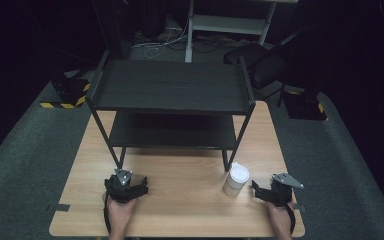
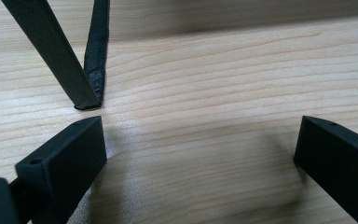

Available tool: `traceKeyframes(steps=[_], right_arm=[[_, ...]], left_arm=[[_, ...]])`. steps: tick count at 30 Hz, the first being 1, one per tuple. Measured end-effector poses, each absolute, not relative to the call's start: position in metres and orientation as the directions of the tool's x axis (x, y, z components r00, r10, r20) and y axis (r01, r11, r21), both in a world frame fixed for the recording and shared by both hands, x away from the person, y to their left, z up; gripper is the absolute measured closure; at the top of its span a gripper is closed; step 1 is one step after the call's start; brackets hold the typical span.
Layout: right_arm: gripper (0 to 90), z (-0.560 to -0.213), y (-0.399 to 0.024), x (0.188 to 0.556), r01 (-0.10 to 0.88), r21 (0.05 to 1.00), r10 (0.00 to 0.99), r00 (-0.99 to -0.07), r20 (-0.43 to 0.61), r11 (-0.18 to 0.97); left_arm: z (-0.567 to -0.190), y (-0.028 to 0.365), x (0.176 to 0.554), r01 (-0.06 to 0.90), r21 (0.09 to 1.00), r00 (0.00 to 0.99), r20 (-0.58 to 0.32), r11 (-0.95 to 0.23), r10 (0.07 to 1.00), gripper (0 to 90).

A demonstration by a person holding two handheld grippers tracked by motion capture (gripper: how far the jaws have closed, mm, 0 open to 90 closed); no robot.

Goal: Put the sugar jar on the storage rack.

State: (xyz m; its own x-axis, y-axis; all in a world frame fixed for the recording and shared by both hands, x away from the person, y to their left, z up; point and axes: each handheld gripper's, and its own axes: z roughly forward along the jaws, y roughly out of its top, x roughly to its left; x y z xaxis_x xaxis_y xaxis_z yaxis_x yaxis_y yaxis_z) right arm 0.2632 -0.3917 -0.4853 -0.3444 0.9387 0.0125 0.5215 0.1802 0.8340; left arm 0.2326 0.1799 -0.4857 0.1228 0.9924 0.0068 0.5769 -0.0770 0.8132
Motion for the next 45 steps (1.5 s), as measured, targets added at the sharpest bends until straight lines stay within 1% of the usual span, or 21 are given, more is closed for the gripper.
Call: traceKeyframes(steps=[24,35,45], right_arm=[[5.4,-0.486,-0.393,0.261,0.520,0.840,0.945,-0.325,0.028,0.154],[5.5,-0.486,-0.393,0.260,0.522,0.839,0.945,-0.326,0.029,0.155],[6.2,-0.485,-0.391,0.252,0.522,0.838,0.941,-0.337,0.032,0.159]], left_arm=[[-0.486,0.180,0.232,0.575,0.815,0.121,0.006,-0.075,0.993,2.7],[-0.486,0.180,0.232,0.575,0.815,0.121,0.006,-0.075,0.993,2.7],[-0.486,0.180,0.231,0.574,0.815,0.121,0.005,-0.075,0.993,3.0]])
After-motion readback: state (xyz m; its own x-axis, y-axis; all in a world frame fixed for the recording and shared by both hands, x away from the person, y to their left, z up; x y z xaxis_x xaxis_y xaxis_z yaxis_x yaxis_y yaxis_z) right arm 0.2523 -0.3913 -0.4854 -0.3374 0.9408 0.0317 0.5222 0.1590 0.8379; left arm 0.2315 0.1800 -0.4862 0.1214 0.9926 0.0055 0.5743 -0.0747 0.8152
